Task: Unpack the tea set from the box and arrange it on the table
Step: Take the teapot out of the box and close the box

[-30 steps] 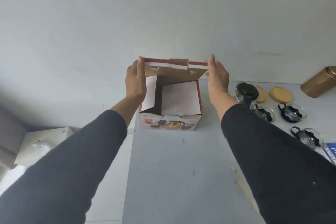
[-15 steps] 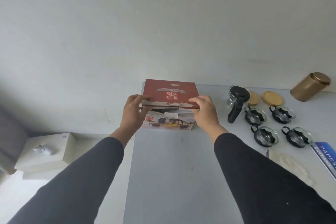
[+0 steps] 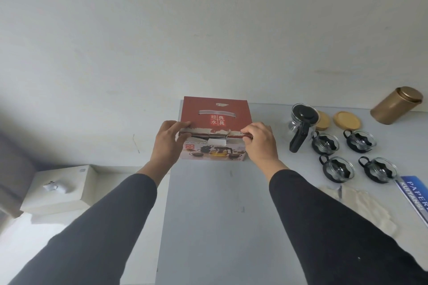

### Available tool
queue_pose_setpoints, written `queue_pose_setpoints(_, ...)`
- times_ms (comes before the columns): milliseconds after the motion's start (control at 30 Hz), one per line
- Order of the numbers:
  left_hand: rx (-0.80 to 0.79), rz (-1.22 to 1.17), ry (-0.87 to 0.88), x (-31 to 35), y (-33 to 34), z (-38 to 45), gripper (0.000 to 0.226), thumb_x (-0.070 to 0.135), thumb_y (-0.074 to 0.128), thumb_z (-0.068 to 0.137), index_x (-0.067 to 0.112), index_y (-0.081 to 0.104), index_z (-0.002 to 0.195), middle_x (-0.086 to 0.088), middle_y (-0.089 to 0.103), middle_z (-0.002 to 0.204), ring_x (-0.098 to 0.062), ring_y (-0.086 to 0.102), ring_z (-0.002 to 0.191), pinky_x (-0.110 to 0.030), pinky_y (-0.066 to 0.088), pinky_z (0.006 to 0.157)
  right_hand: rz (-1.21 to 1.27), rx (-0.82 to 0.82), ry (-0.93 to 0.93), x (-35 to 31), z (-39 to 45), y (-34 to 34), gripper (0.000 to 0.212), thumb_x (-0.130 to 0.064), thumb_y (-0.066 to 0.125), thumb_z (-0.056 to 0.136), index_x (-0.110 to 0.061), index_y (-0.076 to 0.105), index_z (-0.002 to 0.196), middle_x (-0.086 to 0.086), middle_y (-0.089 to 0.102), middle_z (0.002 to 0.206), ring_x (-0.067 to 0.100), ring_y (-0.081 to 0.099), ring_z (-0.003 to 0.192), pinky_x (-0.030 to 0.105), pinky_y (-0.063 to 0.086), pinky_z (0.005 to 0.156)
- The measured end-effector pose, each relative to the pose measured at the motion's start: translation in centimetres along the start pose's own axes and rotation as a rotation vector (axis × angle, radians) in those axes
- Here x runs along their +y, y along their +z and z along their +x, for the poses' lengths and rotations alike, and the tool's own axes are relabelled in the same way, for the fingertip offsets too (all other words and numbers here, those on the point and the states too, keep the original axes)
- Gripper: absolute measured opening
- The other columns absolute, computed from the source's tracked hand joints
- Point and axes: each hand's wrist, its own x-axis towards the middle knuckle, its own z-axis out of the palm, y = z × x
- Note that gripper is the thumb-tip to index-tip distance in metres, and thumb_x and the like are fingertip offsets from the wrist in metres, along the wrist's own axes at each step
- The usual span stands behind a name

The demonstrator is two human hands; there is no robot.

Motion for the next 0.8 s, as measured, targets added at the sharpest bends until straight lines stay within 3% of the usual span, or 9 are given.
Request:
queue_pose_setpoints(300, 0.02, -0.047, -0.057, -0.4, 0.3, 0.1, 0.026, 0.025, 0.062, 0.092, 0.021, 0.069, 0.116, -0.003, 0.062, 0.103, -0.021, 0.061, 0.097, -0.029, 0.048, 0.087, 0.035, -0.039, 0.006, 0.4, -0.1, 0.3, 0.009, -0.009, 0.062, 0.086, -0.007, 0.068, 0.093, 0.007, 0.06, 0.107, 0.026, 0.054, 0.104, 0.021, 0.034, 0.079)
queue_pose_setpoints(433, 0.023, -0.051, -0.066, -0.4, 0.4, 0.1, 0.026, 0.024, 0.061, 0.092, 0.021, 0.069, 0.117, -0.003, 0.063, 0.1, -0.021, 0.061, 0.093, -0.034, 0.051, 0.087, -0.017, -0.01, -0.058, 0.3, -0.6, 0.2, 0.019, -0.02, 0.073, 0.075, -0.011, 0.068, 0.09, 0.005, 0.059, 0.105, 0.025, 0.051, 0.103, 0.03, 0.041, 0.081)
queue_pose_setpoints(567, 0.03, -0.043, -0.069, -0.5, 0.5, 0.1, 0.026, 0.021, 0.061, 0.093, 0.02, 0.069, 0.117, -0.003, 0.062, 0.1, -0.02, 0.061, 0.092, -0.032, 0.051, 0.086, -0.058, 0.018, -0.258, -0.4, -1.2, 1.3, 0.024, -0.022, 0.083, 0.06, -0.015, 0.07, 0.08, 0.004, 0.063, 0.095, 0.028, 0.059, 0.09, 0.033, 0.043, 0.072)
queue_pose_setpoints(667, 0.035, -0.068, -0.086, -0.5, 0.6, 0.1, 0.026, 0.023, 0.061, 0.093, 0.021, 0.069, 0.118, 0.0, 0.061, 0.1, -0.015, 0.059, 0.089, -0.028, 0.049, 0.087, -0.046, -0.007, -0.292, -1.0, -1.2, 2.2, 0.023, -0.019, 0.084, 0.061, -0.015, 0.072, 0.08, 0.004, 0.065, 0.091, 0.028, 0.061, 0.086, 0.038, 0.051, 0.069)
queue_pose_setpoints(800, 0.04, -0.074, -0.084, -0.5, 0.5, 0.2, 0.026, 0.024, 0.06, 0.093, 0.021, 0.068, 0.118, -0.001, 0.06, 0.1, -0.011, 0.055, 0.085, -0.023, 0.046, 0.087, -0.056, 0.028, -0.307, -1.6, -1.0, 2.4, 0.029, -0.012, 0.084, 0.06, -0.016, 0.071, 0.085, 0.004, 0.065, 0.086, 0.029, 0.062, 0.078, 0.035, 0.05, 0.061)
